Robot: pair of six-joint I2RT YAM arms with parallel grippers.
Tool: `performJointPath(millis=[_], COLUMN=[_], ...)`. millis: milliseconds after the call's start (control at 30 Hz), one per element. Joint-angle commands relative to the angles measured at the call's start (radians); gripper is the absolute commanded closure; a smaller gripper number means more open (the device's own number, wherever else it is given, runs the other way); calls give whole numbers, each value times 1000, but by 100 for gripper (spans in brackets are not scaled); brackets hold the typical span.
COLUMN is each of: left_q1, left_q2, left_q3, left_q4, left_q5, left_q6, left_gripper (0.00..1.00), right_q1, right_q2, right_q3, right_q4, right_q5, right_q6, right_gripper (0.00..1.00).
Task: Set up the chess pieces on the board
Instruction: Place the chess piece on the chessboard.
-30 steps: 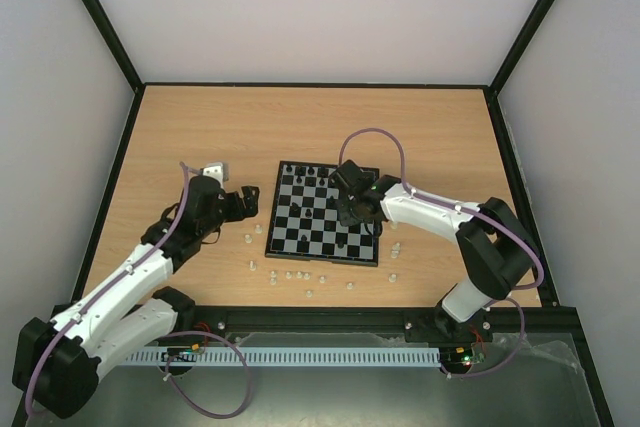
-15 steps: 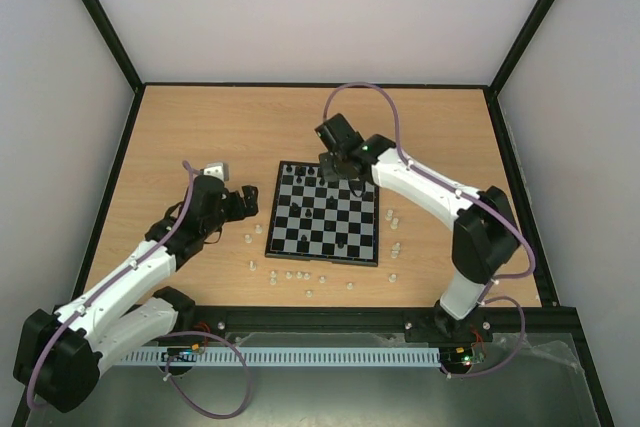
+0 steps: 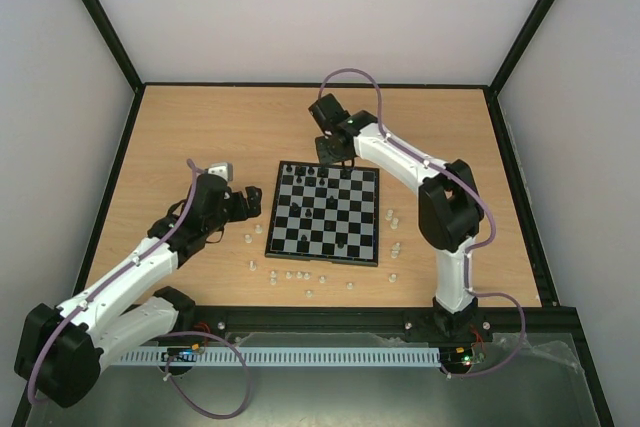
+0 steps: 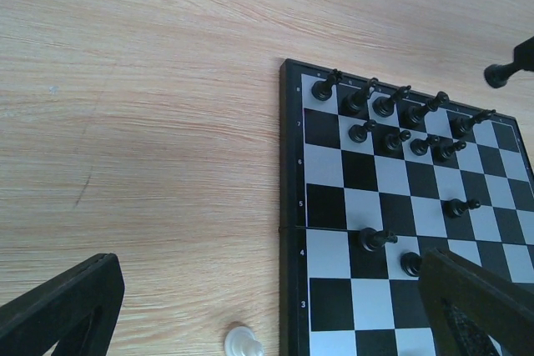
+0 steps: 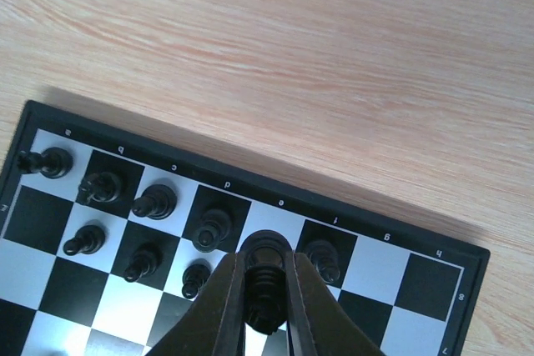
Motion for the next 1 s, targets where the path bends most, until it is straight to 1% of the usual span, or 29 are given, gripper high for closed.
performJointPath(millis=[0,467,967], left_q1=[-7,-8,-10], left_q2=[-6,-3,-5], left_q3=[-1,-5,-5], left_q4=[-3,-4,-9], left_q5=[7,-12,-21], left_q6=[12,11,9], left_gripper=[1,0,1], right_q1=[0,-1,-19], right_q2=[52,121,145], right_q3=[38,30,10], right_q4=[-91,-85,-41], right_q5=[10,19,-25], right_q6=[-19,-21,-23], right_gripper=[90,88,88])
